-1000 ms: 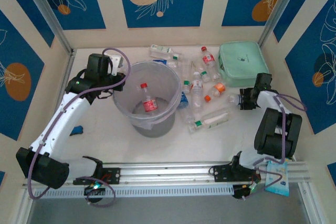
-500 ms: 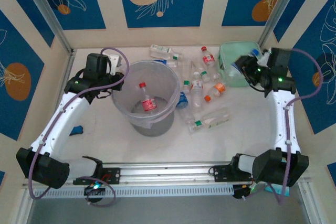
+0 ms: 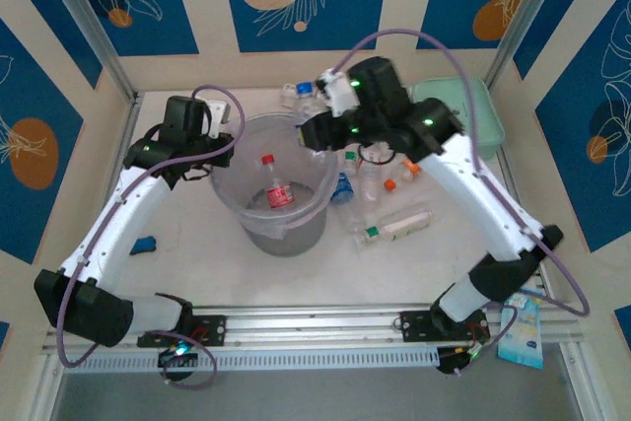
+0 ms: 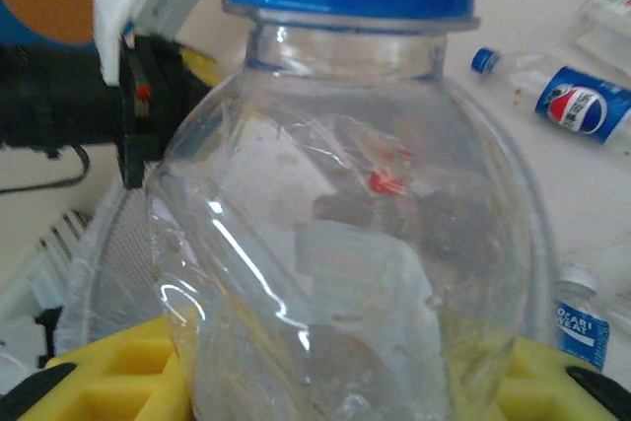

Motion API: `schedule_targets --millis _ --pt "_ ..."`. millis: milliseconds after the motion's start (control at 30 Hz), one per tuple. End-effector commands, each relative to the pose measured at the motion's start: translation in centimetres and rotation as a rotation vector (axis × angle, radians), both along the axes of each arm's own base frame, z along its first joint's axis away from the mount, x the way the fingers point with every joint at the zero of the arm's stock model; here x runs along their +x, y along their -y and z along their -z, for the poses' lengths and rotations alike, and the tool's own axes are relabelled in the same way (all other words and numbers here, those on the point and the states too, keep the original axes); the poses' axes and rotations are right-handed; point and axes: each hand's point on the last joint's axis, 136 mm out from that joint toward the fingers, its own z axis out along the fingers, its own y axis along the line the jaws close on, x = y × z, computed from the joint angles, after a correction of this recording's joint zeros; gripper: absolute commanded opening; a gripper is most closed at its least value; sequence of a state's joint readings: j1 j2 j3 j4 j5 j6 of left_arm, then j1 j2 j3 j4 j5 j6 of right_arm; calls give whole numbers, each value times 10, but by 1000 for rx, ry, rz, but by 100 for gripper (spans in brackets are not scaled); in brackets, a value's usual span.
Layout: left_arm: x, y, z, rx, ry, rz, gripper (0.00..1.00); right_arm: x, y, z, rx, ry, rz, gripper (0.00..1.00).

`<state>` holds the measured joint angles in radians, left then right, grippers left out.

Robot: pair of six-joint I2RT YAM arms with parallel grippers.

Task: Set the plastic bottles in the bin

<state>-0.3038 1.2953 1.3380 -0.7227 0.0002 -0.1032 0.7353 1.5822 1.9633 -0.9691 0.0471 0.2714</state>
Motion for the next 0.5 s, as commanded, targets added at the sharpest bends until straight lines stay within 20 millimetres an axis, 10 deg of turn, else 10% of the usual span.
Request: schedule_targets --millis 0,467 --pt "8 -4 -9 26 37 2 0 1 -2 28 -180 -7 7 0" --pt "7 -4 -8 46 43 13 0 -6 -49 136 -464 -251 -48 0"
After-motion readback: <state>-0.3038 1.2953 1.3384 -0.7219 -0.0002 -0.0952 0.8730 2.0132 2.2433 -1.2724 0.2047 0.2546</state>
